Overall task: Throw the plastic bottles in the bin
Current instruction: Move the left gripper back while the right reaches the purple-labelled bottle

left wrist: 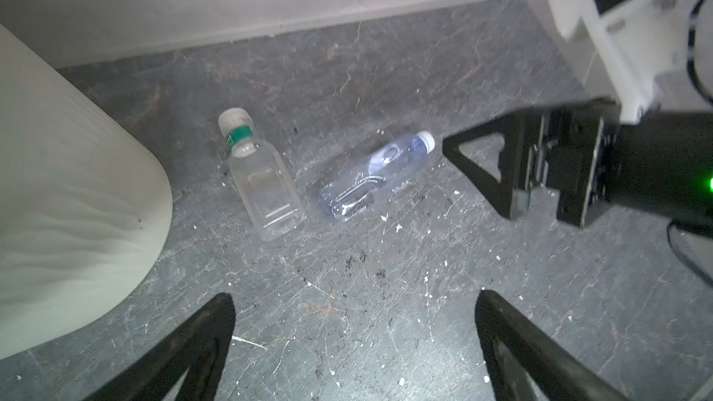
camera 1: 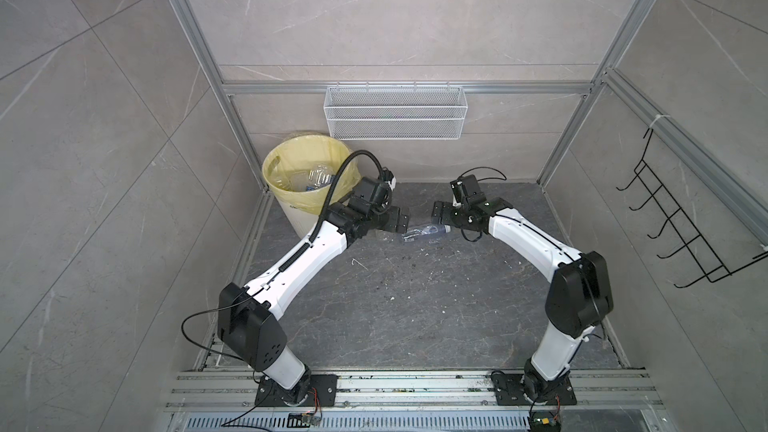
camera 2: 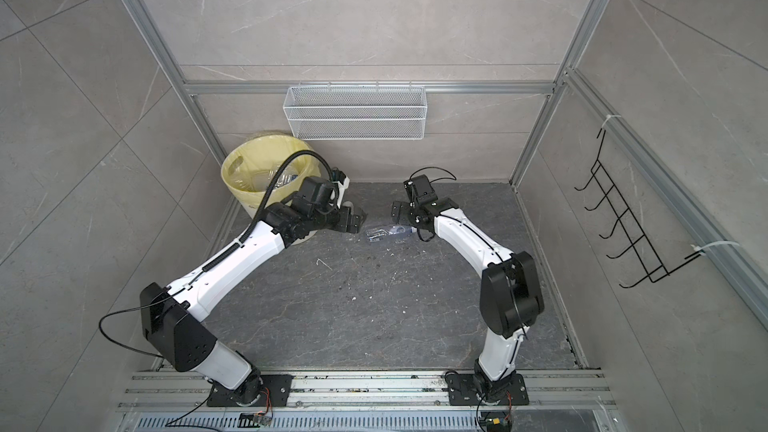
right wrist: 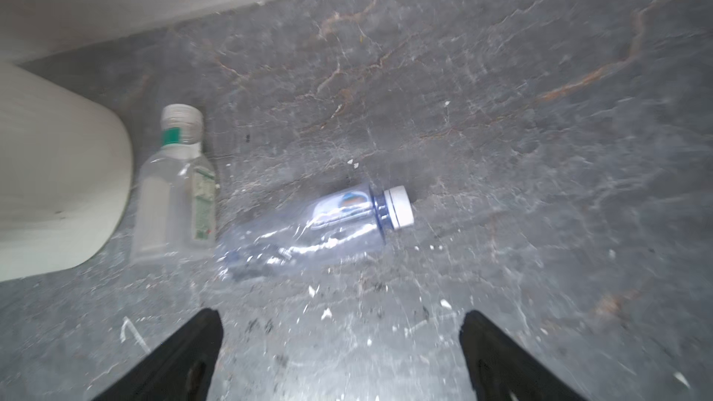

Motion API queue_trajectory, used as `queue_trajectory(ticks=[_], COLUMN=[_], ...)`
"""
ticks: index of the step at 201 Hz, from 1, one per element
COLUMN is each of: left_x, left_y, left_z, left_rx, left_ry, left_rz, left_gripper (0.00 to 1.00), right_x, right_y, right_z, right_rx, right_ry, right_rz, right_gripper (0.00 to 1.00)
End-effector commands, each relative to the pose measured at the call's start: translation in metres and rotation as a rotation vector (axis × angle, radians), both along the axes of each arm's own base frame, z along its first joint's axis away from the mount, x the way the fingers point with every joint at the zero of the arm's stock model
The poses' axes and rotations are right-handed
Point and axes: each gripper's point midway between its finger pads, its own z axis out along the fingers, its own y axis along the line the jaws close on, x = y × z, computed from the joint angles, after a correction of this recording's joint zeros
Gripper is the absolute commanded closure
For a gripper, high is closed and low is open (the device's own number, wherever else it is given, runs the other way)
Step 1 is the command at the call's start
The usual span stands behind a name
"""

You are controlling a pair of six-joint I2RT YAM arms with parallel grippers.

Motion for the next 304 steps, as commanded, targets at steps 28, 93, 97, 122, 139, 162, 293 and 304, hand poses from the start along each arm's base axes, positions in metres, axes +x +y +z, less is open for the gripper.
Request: queue_trajectory(ticks=[28, 93, 97, 122, 139, 162, 293, 304], left_x=[0.014, 0.017, 0.017, 0.014, 0.015, 0.013, 0.001, 0.001], left_y=[0.013, 0.019, 0.02, 0.017, 0.014, 0.007, -0.009, -0.009], left_z=[-0.048, -0.05, -0.05, -0.053, -0.057, -0.059, -0.055, -0.055], left_rx=[0.011, 0.088, 0.093, 0.116, 0.127, 0.133, 0.041, 0.037], left_ry=[0.005, -0.048, -0.049, -0.047, -0.026, 0.017, 0.054, 0.056], left_rz=[0.152, 0.176, 0.173, 0.151, 0.145, 0.104, 0.039, 0.038], left_gripper=[0.0, 0.0, 0.0, 0.0, 0.0, 0.0, 0.0, 0.0], right_x=[0.037, 0.068, 0.067, 0.06, 0.052, 0.042, -0.054, -0.067], right_y=[0.029, 0.042, 0.043, 0.05, 0.055, 0.057, 0.044, 0.042], right_z=[-0.04, -0.077, -0.078, -0.089, -0.091, -0.085, -0.046, -0.039], right_rx=[0.016, -0.017, -0.016, 0.018, 0.062, 0.092, 0.135, 0.121], right_ry=[0.105, 0.193, 0.197, 0.239, 0.249, 0.231, 0.183, 0.168], right_rz=[0.102, 0.14, 0.143, 0.165, 0.187, 0.197, 0.243, 0.27], right_gripper=[0.0, 0.0, 0.0, 0.0, 0.0, 0.0, 0.0, 0.0])
